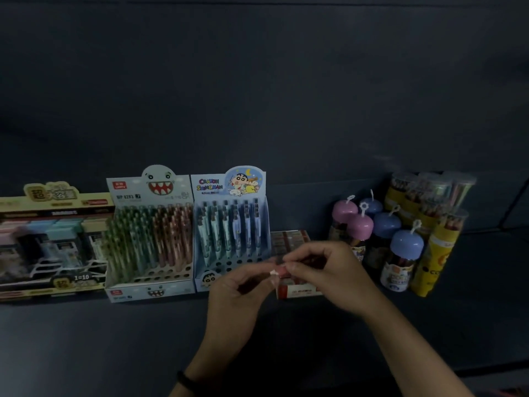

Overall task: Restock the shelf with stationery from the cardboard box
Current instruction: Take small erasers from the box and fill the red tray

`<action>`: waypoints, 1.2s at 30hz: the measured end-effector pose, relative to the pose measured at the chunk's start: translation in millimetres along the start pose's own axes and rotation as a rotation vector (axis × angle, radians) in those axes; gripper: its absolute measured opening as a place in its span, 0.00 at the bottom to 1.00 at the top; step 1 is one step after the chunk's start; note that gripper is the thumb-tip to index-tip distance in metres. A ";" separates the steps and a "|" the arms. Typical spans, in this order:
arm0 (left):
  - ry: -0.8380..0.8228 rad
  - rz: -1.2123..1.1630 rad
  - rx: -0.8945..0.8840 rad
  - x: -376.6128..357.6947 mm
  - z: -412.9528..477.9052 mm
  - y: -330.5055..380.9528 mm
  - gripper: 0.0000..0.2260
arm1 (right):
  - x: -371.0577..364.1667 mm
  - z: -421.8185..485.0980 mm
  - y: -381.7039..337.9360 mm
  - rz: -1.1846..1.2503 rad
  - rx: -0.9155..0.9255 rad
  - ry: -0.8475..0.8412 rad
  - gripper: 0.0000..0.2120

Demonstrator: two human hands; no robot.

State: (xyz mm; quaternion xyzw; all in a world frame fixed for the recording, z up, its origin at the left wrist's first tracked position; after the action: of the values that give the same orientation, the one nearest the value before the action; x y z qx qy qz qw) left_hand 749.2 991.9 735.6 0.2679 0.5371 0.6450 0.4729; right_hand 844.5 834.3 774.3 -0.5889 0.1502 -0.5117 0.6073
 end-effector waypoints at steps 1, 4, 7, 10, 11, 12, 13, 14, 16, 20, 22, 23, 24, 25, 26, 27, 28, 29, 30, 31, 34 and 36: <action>0.006 0.010 -0.017 0.2 0.1 2.7 0.12 | 0.2 -0.6 -1.1 -0.031 0.016 -0.014 0.05; 0.008 0.128 -0.118 0.6 0.0 11.4 0.15 | 6.9 -3.5 -0.3 -0.120 0.051 -0.006 0.07; 0.044 0.404 -0.213 4.7 0.2 15.8 0.17 | 17.3 -5.9 6.0 -0.176 0.046 0.073 0.07; 0.054 0.472 -0.161 6.7 2.7 7.0 0.16 | 12.4 -3.8 15.5 -0.259 0.020 0.057 0.07; 0.043 0.469 -0.132 5.5 3.0 3.2 0.16 | 8.6 -3.3 18.1 -0.291 0.011 0.037 0.06; 0.026 0.464 -0.108 4.0 3.6 -0.3 0.15 | 5.3 -3.1 19.9 -0.320 0.014 0.022 0.06; 0.009 0.458 -0.094 2.9 4.4 -3.1 0.15 | 2.4 -2.9 20.2 -0.346 0.030 0.016 0.05; -0.002 0.457 -0.092 2.2 5.1 -4.8 0.15 | 0.1 -2.9 19.1 -0.382 0.056 0.018 0.05; -0.014 0.476 -0.087 2.0 6.4 -7.5 0.15 | -5.2 -4.4 15.5 -0.481 0.108 0.021 0.04; -0.050 0.481 -0.078 0.7 7.4 -12.9 0.14 | -20.6 -9.3 9.2 -0.614 0.174 -0.029 0.05; -0.056 0.480 -0.075 0.2 8.7 -14.1 0.13 | -22.4 -10.2 5.5 -0.647 0.186 -0.042 0.07; -0.055 0.475 -0.070 0.0 8.6 -14.7 0.14 | -20.8 -12.1 3.7 -0.640 0.175 -0.043 0.08; -0.052 0.472 -0.071 -0.5 7.2 -14.1 0.14 | -17.3 -15.7 1.4 -0.618 0.158 -0.034 0.08; -0.044 0.471 -0.083 -1.4 4.9 -12.0 0.14 | -11.9 -21.5 -1.2 -0.596 0.146 -0.010 0.08; -0.036 0.476 -0.104 -2.5 2.9 -8.8 0.14 | -4.9 -29.4 -4.4 -0.589 0.137 0.034 0.09; -0.035 0.491 -0.137 -4.4 0.9 -3.6 0.13 | 4.1 -39.9 -8.6 -0.599 0.129 0.102 0.09; -0.048 0.513 -0.183 -8.7 -1.3 3.3 0.14 | 14.7 -53.8 -12.9 -0.621 0.124 0.186 0.09; -0.077 0.538 -0.245 -15.7 -4.8 11.6 0.14 | 25.9 -70.2 -17.7 -0.639 0.123 0.266 0.09; -0.121 0.558 -0.323 -25.1 -9.3 21.3 0.14 | 37.6 -88.6 -21.0 -0.642 0.118 0.341 0.09; -0.176 0.576 -0.411 -37.0 -16.2 32.8 0.12 | 49.4 -109.0 -21.9 -0.628 0.090 0.402 0.09; -0.368 0.545 -0.557 -82.0 -50.2 59.6 0.06 | 78.3 -183.2 -15.6 -0.552 -0.064 0.521 0.08; -0.520 0.457 -0.506 -120.8 -82.9 62.6 0.07 | 93.5 -238.5 -9.9 -0.547 -0.157 0.589 0.09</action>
State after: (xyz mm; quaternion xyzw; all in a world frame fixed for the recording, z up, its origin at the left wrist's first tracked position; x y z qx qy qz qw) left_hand 707.7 848.5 791.3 0.4093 0.1515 0.7557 0.4883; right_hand 693.1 627.9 759.9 -0.4800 0.1942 -0.7882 0.3327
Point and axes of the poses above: each hand's wrist, its own z-axis towards the middle knuckle, its own x-axis out of the back of the hand, y = z × x, the point moved 10 cm from there along z, towards the middle knuckle, and after that the axes turned 5 degrees about -z, right-handed, at the moved point
